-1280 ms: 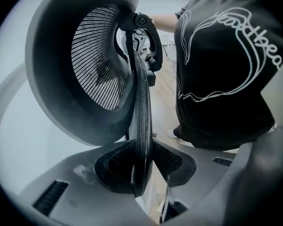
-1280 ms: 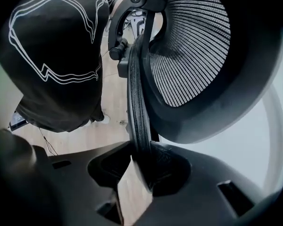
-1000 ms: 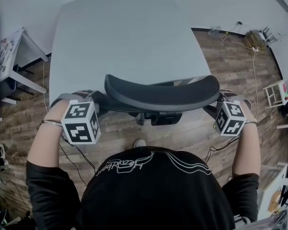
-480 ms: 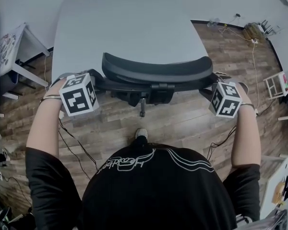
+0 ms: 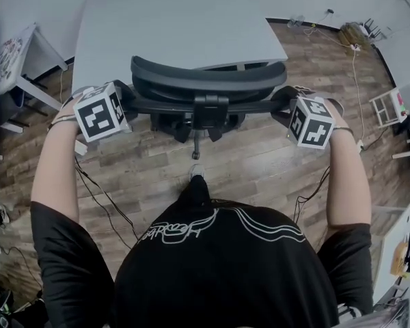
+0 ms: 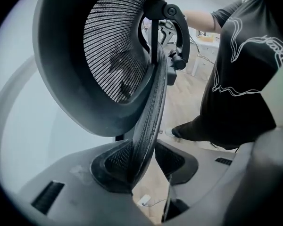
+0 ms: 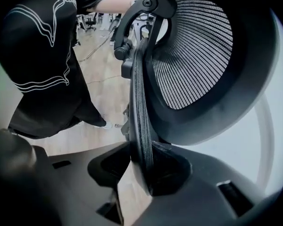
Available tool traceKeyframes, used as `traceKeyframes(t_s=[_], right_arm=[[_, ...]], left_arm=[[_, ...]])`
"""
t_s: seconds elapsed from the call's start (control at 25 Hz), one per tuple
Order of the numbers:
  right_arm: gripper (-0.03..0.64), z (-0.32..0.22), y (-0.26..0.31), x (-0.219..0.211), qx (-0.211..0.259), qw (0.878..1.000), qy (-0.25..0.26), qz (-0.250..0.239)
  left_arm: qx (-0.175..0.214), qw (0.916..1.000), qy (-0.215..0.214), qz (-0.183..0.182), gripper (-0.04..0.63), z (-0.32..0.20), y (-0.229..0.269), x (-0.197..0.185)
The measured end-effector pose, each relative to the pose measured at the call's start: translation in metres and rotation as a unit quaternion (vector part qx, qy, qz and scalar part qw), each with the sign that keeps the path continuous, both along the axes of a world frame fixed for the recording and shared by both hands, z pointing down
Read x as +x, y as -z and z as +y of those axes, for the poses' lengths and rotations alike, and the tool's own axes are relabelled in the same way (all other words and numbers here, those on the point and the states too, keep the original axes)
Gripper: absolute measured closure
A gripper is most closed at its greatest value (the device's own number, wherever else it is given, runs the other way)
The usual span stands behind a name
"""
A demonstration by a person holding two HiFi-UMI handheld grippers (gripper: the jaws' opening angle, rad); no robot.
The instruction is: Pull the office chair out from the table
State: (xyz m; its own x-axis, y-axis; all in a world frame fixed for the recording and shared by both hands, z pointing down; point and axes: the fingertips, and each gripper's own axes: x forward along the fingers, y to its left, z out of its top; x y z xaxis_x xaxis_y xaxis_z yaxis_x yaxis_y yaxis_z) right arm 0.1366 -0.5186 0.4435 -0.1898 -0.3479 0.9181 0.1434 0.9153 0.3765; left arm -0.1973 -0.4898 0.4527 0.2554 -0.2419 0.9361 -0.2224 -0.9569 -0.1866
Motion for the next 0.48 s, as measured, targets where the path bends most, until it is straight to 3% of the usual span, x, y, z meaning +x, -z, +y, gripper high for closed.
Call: traceKeyframes(t_s=[0.28,0.48], right_arm=[[0.460,0.027,0.002,-0.004,0.043,0.999,0.014,-0.020],[0.456,0.046,0.004,-0.006,0.045,0.998,0.018,-0.028]], left_arm=[[0.006,0.9996,0.027,0.005,0.445,0.041,0.003,0.000],[0.041,0.9985,0.036,0.002,0.439,0.070,0.003,0.000]])
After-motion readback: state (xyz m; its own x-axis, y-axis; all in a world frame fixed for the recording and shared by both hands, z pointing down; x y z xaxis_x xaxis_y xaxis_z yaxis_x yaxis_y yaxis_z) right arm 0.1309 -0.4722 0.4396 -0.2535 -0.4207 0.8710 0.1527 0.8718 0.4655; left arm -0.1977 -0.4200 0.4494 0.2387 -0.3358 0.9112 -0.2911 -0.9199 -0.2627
